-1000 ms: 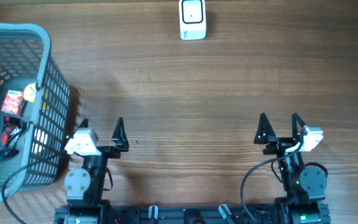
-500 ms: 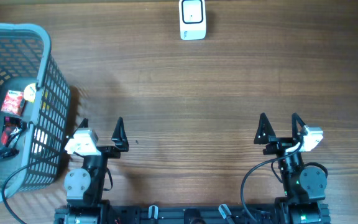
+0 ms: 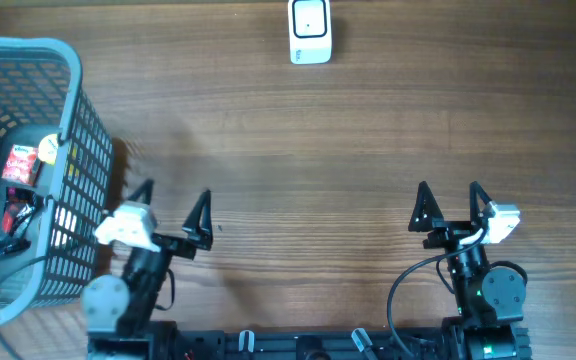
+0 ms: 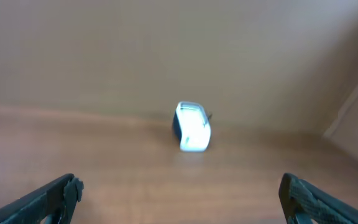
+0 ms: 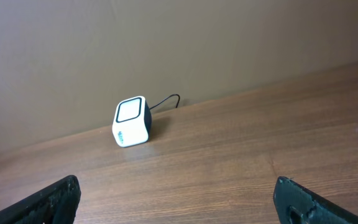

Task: Scan the item barcode
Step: 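Raise the left gripper and move it toward the grey basket, then reach into the basket and grasp the yellow Mentos tube with the left gripper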

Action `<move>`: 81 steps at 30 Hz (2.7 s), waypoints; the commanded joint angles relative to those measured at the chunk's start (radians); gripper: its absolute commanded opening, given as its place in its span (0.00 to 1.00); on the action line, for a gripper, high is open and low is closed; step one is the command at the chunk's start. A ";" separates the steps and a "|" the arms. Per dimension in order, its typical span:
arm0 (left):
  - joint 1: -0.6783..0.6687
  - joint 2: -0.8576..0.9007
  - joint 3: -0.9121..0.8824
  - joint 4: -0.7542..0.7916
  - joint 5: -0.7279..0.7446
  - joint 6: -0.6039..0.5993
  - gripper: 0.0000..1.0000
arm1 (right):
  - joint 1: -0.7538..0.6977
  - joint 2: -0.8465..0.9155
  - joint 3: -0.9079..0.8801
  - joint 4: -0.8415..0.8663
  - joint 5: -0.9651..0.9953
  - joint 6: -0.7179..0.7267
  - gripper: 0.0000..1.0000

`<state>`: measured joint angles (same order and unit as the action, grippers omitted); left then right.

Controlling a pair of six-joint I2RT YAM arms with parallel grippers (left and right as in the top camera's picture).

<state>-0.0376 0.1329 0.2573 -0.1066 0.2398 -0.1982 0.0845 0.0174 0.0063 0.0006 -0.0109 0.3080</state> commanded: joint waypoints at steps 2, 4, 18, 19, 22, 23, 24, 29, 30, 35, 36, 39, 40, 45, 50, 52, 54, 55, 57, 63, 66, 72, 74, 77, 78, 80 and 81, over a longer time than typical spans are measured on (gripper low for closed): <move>-0.004 0.290 0.360 -0.107 0.060 0.034 1.00 | 0.005 -0.010 -0.001 0.002 -0.013 -0.018 1.00; -0.003 0.540 0.708 -0.327 0.042 0.064 1.00 | 0.005 -0.010 -0.001 0.002 -0.013 -0.017 1.00; 0.051 1.176 2.010 -0.908 -0.790 0.183 1.00 | 0.005 -0.010 -0.001 0.002 -0.013 -0.018 1.00; 0.106 1.197 2.006 -0.908 -0.798 0.174 1.00 | 0.005 -0.010 -0.001 0.002 -0.013 -0.017 1.00; 0.287 1.272 1.994 -0.873 -0.682 0.033 1.00 | 0.005 -0.010 -0.001 0.002 -0.013 -0.018 1.00; 0.333 1.296 1.994 -0.830 -0.647 -0.003 1.00 | 0.005 -0.010 -0.001 0.002 -0.013 -0.017 1.00; 0.369 1.315 1.994 -0.776 -0.605 -0.016 1.00 | 0.005 -0.010 -0.001 0.002 -0.013 -0.018 1.00; 0.472 1.400 1.994 -0.612 -0.472 0.051 1.00 | 0.005 -0.010 -0.001 0.002 -0.013 -0.018 1.00; 0.483 1.403 1.986 -0.637 -0.471 0.051 1.00 | 0.005 -0.010 -0.001 0.002 -0.013 -0.018 1.00; 0.591 1.387 1.720 -0.661 -0.468 -0.015 1.00 | 0.005 -0.010 -0.001 0.002 -0.013 -0.018 1.00; 0.608 1.387 1.665 -0.664 -0.468 -0.039 1.00 | 0.005 -0.010 -0.001 0.002 -0.013 -0.018 1.00; 0.642 1.388 1.502 -0.721 -0.465 -0.202 1.00 | 0.005 -0.010 -0.001 0.002 -0.013 -0.017 1.00; 0.642 1.388 1.458 -0.748 -0.431 -0.260 1.00 | 0.005 -0.010 -0.001 0.002 -0.013 -0.018 1.00; 0.640 1.427 1.317 -0.811 -0.367 -0.335 1.00 | 0.005 -0.010 -0.001 0.002 -0.013 -0.018 1.00; 0.640 1.595 1.311 -0.863 -0.319 -0.343 1.00 | 0.005 -0.010 -0.001 0.002 -0.013 -0.017 1.00; 0.640 1.668 1.311 -0.860 -0.269 -0.341 1.00 | 0.005 -0.010 -0.001 0.002 -0.013 -0.018 1.00; 0.636 1.714 1.311 -0.860 -0.251 -0.330 1.00 | 0.005 -0.010 -0.001 0.002 -0.013 -0.017 1.00; 0.631 1.730 1.311 -0.859 -0.251 -0.305 1.00 | 0.005 -0.010 -0.001 0.002 -0.013 -0.018 1.00; 0.618 1.756 1.311 -0.858 -0.251 -0.253 1.00 | 0.005 -0.010 -0.001 0.002 -0.013 -0.018 1.00; 0.576 1.803 1.311 -0.841 -0.251 -0.228 1.00 | 0.005 -0.010 -0.001 0.002 -0.013 -0.018 1.00; 0.558 1.843 1.311 -0.835 -0.252 -0.228 0.99 | 0.005 -0.010 -0.001 0.002 -0.013 -0.018 1.00; 0.558 1.872 1.311 -0.838 -0.252 -0.228 0.78 | 0.005 -0.010 -0.001 0.002 -0.013 -0.018 1.00; 0.558 1.872 1.311 -0.840 -0.252 -0.228 0.71 | 0.005 -0.010 -0.001 0.002 -0.013 -0.017 1.00; 0.558 1.872 1.311 -0.842 -0.252 -0.228 0.62 | 0.005 -0.010 -0.001 0.002 -0.013 -0.018 1.00; 0.558 1.872 1.311 -0.845 -0.252 -0.228 0.59 | 0.005 -0.010 -0.001 0.002 -0.013 -0.018 1.00; 0.558 1.872 1.311 -0.848 -0.251 -0.229 0.55 | 0.005 -0.010 -0.001 0.002 -0.013 -0.018 1.00; 0.558 1.870 1.311 -0.853 -0.251 -0.229 0.53 | 0.005 -0.010 -0.001 0.002 -0.013 -0.018 1.00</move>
<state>0.5228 1.9965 1.5734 -0.9504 -0.0235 -0.4271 0.0849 0.0135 0.0063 -0.0006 -0.0113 0.3080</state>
